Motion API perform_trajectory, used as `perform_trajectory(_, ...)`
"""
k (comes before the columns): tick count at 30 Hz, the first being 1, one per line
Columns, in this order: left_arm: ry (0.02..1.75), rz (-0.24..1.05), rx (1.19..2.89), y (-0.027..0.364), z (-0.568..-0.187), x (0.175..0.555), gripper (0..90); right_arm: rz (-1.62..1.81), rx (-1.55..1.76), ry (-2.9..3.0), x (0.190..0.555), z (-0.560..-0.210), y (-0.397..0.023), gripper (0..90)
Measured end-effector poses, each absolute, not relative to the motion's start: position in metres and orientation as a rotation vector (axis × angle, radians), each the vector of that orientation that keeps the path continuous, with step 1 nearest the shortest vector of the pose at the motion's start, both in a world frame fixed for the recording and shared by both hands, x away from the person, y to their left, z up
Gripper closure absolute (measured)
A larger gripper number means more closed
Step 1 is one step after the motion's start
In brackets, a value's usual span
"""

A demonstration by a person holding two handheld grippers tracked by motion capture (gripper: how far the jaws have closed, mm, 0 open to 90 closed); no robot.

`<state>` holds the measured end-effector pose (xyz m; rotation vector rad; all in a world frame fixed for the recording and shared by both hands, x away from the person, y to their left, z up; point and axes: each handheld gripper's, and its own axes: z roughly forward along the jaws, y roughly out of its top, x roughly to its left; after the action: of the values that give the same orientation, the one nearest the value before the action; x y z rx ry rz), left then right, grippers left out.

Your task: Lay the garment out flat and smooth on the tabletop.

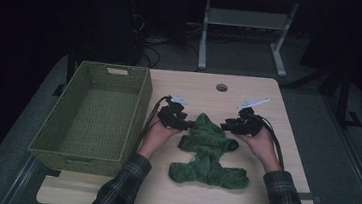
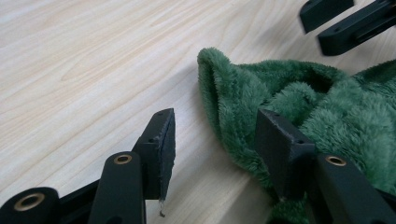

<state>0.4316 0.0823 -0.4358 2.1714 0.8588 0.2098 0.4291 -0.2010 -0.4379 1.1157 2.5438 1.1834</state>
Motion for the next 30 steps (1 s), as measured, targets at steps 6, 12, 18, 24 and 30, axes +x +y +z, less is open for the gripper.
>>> perform_trajectory(6, 0.846, 0.16, 2.183, 0.078, -0.441, 0.433, 46.9, 1.143, 1.138, 2.593, 0.436, -0.449, -0.189, 62.0)
perform_trajectory(12, 0.836, 0.107, 2.203, 0.07, -0.447, 0.436, 48.4, 1.097, 1.143, 2.641, 0.44, -0.461, -0.186, 63.3)
perform_trajectory(18, 0.8, 0.059, 2.274, 0.062, -0.45, 0.437, 63.4, 1.064, 1.122, 2.675, 0.439, -0.464, -0.183, 81.0)
perform_trajectory(24, 0.768, 0.117, 2.356, 0.056, -0.444, 0.435, 85.7, 1.048, 1.088, 2.679, 0.437, -0.459, -0.183, 86.5)
perform_trajectory(30, 0.765, 0.27, 2.394, 0.055, -0.425, 0.432, 86.1, 1.082, 1.097, 2.606, 0.432, -0.444, -0.191, 86.7)
